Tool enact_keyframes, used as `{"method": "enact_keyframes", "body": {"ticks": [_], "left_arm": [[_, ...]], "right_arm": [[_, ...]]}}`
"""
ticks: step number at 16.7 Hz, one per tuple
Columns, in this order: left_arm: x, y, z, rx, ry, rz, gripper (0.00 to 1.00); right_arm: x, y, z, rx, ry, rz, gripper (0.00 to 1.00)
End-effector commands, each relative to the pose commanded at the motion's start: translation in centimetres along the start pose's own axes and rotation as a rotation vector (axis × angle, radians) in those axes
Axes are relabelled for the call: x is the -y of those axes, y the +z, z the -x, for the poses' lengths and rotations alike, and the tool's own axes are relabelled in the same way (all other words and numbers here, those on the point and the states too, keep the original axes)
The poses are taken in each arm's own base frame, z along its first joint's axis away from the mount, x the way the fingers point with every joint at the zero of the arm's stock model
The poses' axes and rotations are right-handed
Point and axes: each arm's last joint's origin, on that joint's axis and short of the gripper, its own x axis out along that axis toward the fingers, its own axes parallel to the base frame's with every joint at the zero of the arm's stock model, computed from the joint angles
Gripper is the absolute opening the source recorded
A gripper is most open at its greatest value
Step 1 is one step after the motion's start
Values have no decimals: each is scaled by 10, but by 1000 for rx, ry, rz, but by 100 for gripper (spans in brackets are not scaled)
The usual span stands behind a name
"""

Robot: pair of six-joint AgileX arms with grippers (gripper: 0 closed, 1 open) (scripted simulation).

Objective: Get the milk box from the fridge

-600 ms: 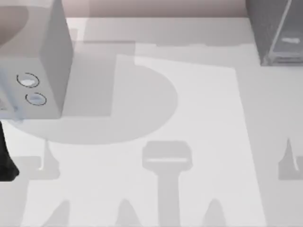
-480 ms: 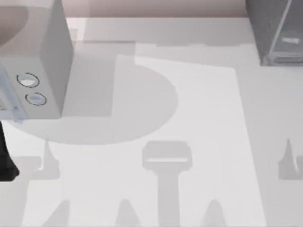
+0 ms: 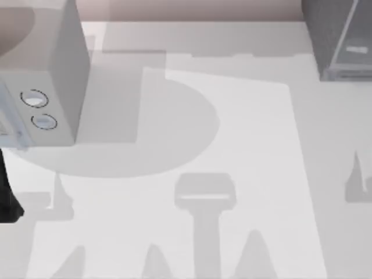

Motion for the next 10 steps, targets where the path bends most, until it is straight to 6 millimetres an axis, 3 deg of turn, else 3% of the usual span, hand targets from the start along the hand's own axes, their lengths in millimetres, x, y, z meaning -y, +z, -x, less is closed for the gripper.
{"method": "enact_keyframes", "body": {"ticks": [4, 10], "left_arm": [[0, 0, 0, 0, 0, 0, 100], [0, 0, 0, 0, 0, 0, 100]], "right_arm": [[18, -4, -29, -23, -3, 1, 100], [53, -41, -61, -86, 0, -27, 100]]}}
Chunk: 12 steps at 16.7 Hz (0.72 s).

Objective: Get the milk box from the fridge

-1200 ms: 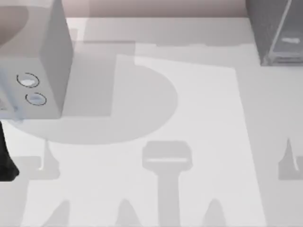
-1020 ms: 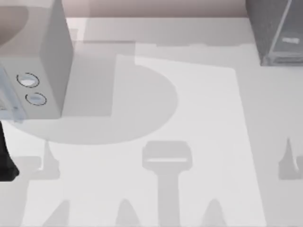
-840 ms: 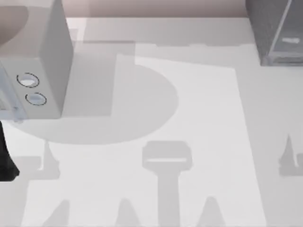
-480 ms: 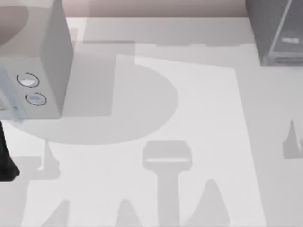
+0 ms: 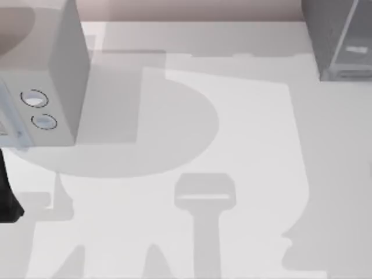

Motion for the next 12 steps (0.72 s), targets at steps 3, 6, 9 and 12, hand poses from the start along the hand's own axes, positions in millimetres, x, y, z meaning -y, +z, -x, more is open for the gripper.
{"method": "enact_keyframes", "body": {"ticks": [3, 6, 9, 12], "left_arm": [[0, 0, 0, 0, 0, 0, 100], [0, 0, 0, 0, 0, 0, 100], [0, 0, 0, 0, 0, 0, 100], [0, 0, 0, 0, 0, 0, 100]], "right_arm": [[16, -15, -8, 6, 2, -3, 100], [28, -25, -13, 28, 4, 7, 100], [35, -31, -14, 40, 5, 13, 100], [35, -32, -14, 40, 5, 13, 100]]}}
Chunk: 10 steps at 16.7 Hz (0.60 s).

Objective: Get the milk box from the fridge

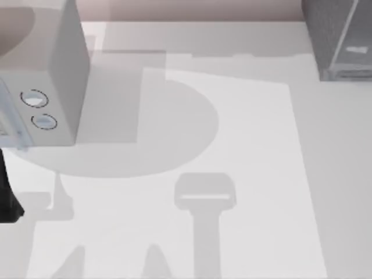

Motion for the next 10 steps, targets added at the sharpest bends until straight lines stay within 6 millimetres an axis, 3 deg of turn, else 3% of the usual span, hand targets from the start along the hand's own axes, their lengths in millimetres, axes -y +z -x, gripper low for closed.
{"method": "enact_keyframes", "body": {"ticks": [5, 10], "left_arm": [[0, 0, 0, 0, 0, 0, 100], [0, 0, 0, 0, 0, 0, 100]], "right_arm": [[1, -2, -9, -5, 1, 0, 100], [8, -14, -73, 0, -6, 6, 100]]}}
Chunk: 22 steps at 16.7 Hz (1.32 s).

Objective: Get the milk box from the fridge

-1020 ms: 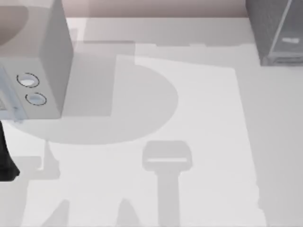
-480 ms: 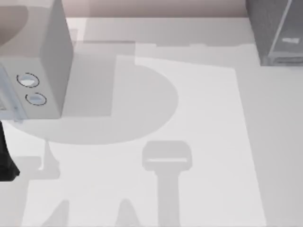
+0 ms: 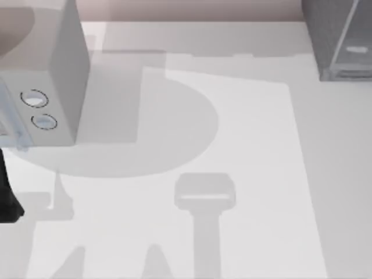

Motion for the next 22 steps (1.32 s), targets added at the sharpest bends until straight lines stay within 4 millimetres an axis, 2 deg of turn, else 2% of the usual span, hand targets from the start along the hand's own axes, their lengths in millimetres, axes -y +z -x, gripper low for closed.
{"method": "enact_keyframes", "body": {"ticks": [4, 7, 9, 15, 22], "left_arm": [[0, 0, 0, 0, 0, 0, 100], [0, 0, 0, 0, 0, 0, 100], [0, 0, 0, 0, 0, 0, 100], [0, 0, 0, 0, 0, 0, 100], [0, 0, 0, 0, 0, 0, 100]], "right_arm": [[-7, -14, -64, 8, -3, -1, 100], [-18, -23, -95, 5, -3, -3, 100], [-22, -25, -103, 2, -4, -4, 100], [-21, -26, -106, 0, -5, -4, 100], [-22, -25, -159, 5, -4, -3, 100]]}}
